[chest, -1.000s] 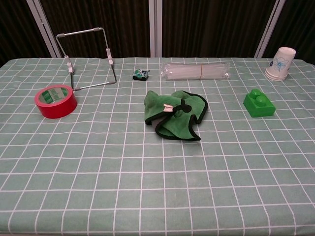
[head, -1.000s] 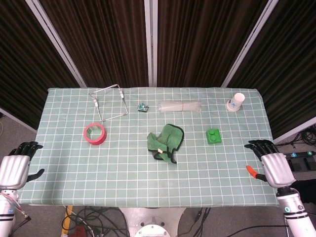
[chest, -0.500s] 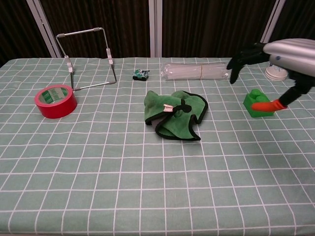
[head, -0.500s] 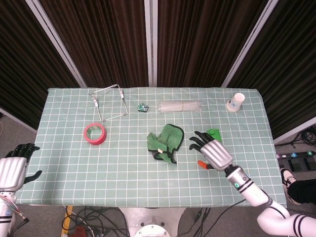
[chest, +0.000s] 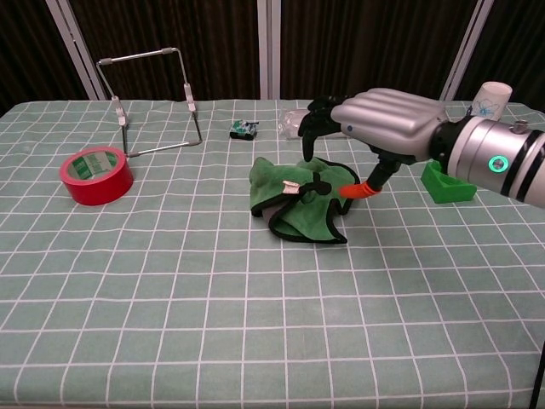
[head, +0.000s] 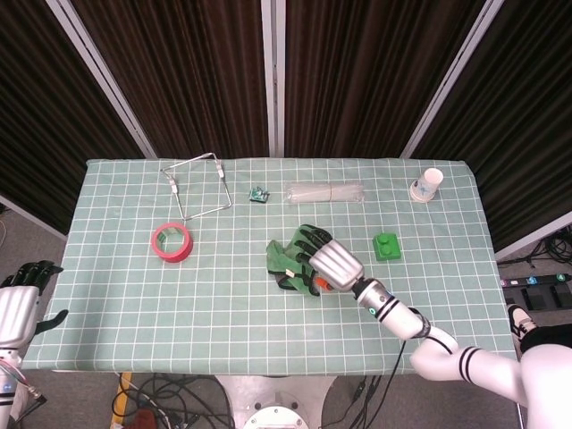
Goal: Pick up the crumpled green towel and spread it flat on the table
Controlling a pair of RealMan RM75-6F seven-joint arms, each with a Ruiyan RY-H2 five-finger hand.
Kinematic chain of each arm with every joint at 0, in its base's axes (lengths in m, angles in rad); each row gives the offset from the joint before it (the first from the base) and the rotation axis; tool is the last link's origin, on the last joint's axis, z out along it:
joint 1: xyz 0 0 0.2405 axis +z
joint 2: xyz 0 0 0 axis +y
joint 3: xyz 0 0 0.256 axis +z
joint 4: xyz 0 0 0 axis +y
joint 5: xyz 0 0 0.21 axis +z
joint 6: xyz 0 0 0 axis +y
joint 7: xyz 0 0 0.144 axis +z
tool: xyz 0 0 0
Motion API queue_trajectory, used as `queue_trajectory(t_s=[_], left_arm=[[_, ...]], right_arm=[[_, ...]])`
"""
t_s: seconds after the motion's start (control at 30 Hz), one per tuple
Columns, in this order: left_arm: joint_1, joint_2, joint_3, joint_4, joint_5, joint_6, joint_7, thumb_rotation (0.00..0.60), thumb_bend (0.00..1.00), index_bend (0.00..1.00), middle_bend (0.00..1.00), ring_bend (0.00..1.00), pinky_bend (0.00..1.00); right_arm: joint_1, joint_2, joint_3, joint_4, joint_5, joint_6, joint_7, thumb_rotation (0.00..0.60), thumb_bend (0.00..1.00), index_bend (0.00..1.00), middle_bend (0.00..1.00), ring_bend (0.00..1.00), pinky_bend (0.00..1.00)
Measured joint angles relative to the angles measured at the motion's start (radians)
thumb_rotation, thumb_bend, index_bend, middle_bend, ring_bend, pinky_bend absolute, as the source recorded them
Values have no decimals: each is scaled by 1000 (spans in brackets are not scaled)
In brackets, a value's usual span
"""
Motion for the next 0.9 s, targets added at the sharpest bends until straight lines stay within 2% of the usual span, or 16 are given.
queue_trajectory(t_s=[0.37,0.63,0.9], left_arm=[[4,-4,-3,26,-9,-6,-25,600,48,263,243,188,331],[10,-11,-1,46,-14,-8,-47,600,47,263,243,187,331],[17,-12,-2,58,-17,-5,-63,600,47,263,243,188,331]], right_arm=[[95,-126,-10,161,-7,-6,42,600,149,350,159,14,124],[140,-180,-15,224,19,-30,54,600,173,371,167,27,125],[168,-227,-27,271,14,-2,71,600,198,399,198,65,125]])
